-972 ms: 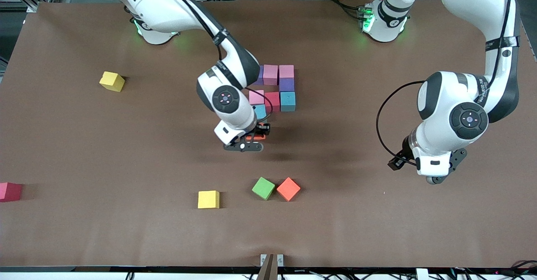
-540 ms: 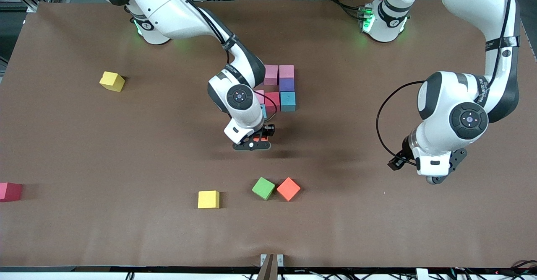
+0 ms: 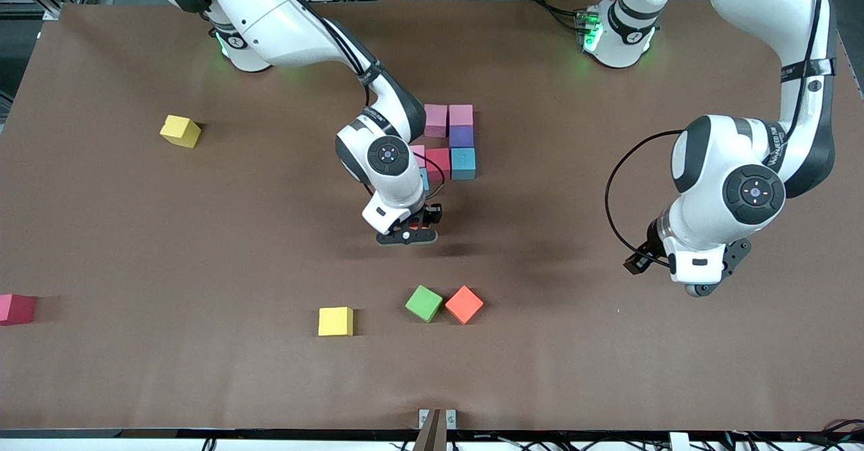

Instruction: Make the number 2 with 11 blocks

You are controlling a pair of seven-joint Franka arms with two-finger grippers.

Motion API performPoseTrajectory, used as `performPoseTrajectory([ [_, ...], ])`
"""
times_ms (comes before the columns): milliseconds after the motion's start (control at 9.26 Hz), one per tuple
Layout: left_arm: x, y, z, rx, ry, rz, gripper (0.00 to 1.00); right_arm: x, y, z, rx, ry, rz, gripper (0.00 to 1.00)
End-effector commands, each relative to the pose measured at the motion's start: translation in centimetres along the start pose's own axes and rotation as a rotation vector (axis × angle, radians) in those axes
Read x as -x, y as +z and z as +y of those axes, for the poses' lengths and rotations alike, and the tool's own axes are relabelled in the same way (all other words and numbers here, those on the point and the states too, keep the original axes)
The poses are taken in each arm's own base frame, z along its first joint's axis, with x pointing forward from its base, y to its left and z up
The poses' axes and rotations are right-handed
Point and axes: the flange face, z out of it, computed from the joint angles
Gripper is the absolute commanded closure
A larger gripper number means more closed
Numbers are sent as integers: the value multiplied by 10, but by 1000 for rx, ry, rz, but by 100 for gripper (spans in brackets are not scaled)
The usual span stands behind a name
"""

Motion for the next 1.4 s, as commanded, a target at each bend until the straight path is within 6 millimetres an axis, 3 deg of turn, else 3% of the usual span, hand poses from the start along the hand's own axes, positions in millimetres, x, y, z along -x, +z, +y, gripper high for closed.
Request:
performPoseTrajectory([
  [0,-1,-3,3,15,-14,-8,26,7,3,-3,8,-18,16,92],
  [540,0,4,5,7,-14,-13,26,27,4,-14,30,-70,-1,92],
  [1297,0,5,5,11,-17,-21,26,33,6,-3,69,-107,9,92],
])
